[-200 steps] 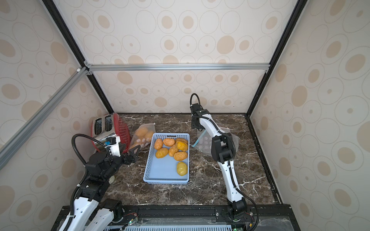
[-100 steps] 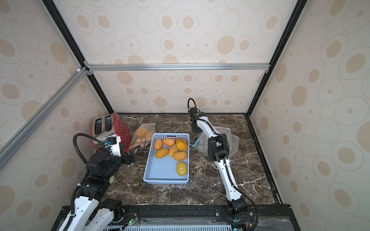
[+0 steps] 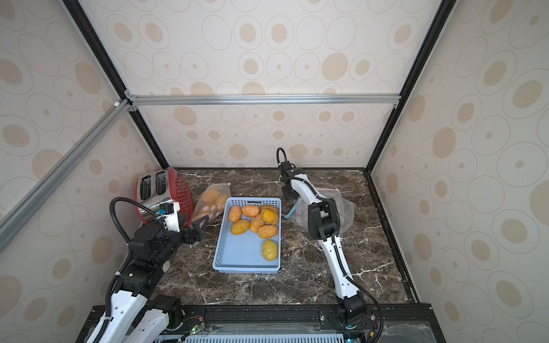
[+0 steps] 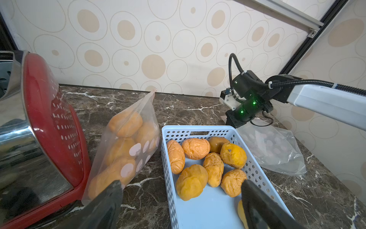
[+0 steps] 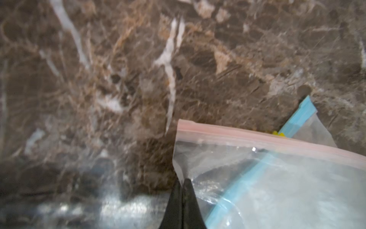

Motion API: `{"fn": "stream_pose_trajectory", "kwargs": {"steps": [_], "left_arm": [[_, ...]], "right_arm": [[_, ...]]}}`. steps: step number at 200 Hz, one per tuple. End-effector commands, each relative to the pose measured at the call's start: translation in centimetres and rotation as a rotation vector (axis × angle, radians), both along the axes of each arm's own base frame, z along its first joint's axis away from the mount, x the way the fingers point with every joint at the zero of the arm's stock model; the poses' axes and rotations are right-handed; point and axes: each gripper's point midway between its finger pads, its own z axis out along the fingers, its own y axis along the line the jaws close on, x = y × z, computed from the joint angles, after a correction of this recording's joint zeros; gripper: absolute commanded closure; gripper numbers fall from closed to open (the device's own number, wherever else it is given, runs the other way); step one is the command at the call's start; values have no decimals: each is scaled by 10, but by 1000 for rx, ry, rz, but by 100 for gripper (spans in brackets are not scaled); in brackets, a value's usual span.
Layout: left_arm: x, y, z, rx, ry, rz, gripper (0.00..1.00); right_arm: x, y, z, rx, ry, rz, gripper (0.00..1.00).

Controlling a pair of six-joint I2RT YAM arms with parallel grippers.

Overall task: Put the potatoes into a zipper bag and zip it
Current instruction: Adjust the zipper food storage bag at the center of the board.

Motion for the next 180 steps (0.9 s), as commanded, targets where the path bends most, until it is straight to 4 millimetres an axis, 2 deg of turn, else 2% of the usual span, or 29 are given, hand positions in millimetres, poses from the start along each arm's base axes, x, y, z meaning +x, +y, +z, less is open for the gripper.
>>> {"fn": "stream_pose_trajectory", "kwargs": {"steps": [1,14,17,34,51,75,113,126,152,166,180], "left_arm": [[-1,0,0,-18,9,0,8],[0,-1,0,-21,11,-3,9],[0,-1,-1,-20,13,-6,9],[0,-3,-1,-22,13,-13,10],[0,-4,-1,-23,13,-24,10],[-1,-8,-1,-32,6,-43,10],[1,-15,-7,-49,40,-75,11],[0,-18,-10,-52,52,-83,11],[-2,-17,-8,-38,38,-72,11],[-2,-17,-8,-36,36,-70,11],[-3,-17,-9,-35,39,-72,11]], "right_arm": [[-18,3,59,17,-68,76,100],[-34,1,77,29,-93,104,100],[-40,0,75,25,-82,114,100],[-74,6,87,41,-75,199,100],[-128,11,80,34,3,319,100],[-188,4,74,-65,15,427,100],[-256,-19,70,-225,106,540,98],[-271,-31,73,-303,125,551,97],[-290,-76,82,-500,167,508,95],[-301,-98,87,-586,192,491,86],[-308,-108,93,-606,180,473,80]]}}
